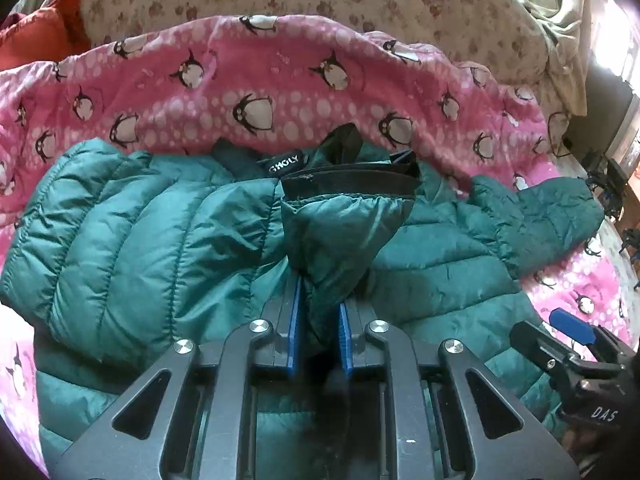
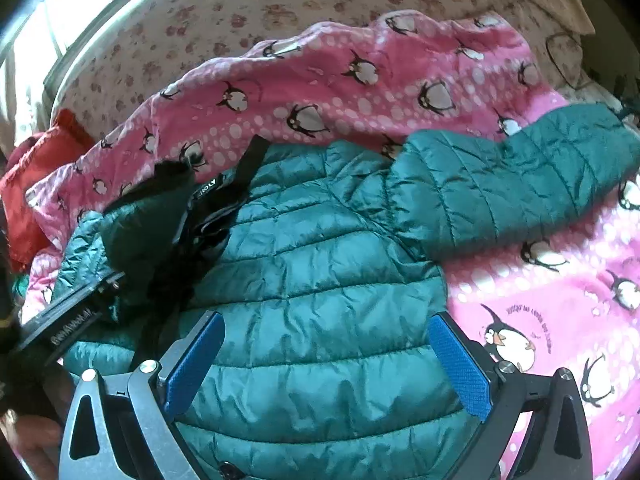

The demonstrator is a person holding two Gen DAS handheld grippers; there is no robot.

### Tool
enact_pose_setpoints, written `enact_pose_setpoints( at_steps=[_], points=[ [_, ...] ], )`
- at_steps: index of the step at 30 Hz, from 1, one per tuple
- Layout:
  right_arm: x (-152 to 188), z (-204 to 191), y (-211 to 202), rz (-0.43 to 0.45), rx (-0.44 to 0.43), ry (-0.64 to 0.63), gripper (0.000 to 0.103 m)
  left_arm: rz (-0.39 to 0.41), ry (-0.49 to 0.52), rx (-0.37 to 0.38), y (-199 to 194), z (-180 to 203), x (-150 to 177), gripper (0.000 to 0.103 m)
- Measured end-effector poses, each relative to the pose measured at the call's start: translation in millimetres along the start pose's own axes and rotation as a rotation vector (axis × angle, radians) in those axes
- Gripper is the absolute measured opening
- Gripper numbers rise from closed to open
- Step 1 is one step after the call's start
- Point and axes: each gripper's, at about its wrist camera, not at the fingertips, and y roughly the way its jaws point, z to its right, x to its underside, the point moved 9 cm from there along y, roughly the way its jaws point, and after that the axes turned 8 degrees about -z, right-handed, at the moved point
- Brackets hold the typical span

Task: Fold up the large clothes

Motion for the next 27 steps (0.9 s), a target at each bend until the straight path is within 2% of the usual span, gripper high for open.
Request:
enact_pose_setpoints(
  at_steps=[6,12,17,18,20,21,22,24,27],
  points=[
    [0,-3,1,-0.011,-0.013,0.011,0.102,0.004,0.004,-0.003,-5,-2,2,0.015],
    [0,-9,1,-0.017,-0.022,0.017,0.102,-0.001,-0.012,0.024,-13,-4,4,0.015],
    [-1,-13,-3,-0.012,-0.021,0.010,0.102,-0.028,-0.033,0.074,-19,-6,9,0.016],
    [-1,-14,-4,-0.011,-0.021,0.012,0.102,-0.031,-0.039,0.092,-22,-6,10,0.020],
    [-1,-15,-5,-0.009,-0.025,0.018,0.102,-0.030,-0.050,0.136,-28,-5,11,0.039],
    [-1,-16,-5,-0.011,-0.029,0.022,0.102,-0.022,-0.059,0.166,-34,-5,12,0.055],
    [-1,-17,-5,-0.012,-0.035,0.025,0.102,-0.009,-0.068,0.181,-39,-6,12,0.064],
    [0,-20,-6,-0.013,-0.048,0.033,0.102,0.019,-0.080,0.196,-51,-8,11,0.064],
    [2,-25,-7,-0.015,-0.069,0.038,0.102,0.021,-0.071,0.213,-70,-15,15,0.064]
  ],
)
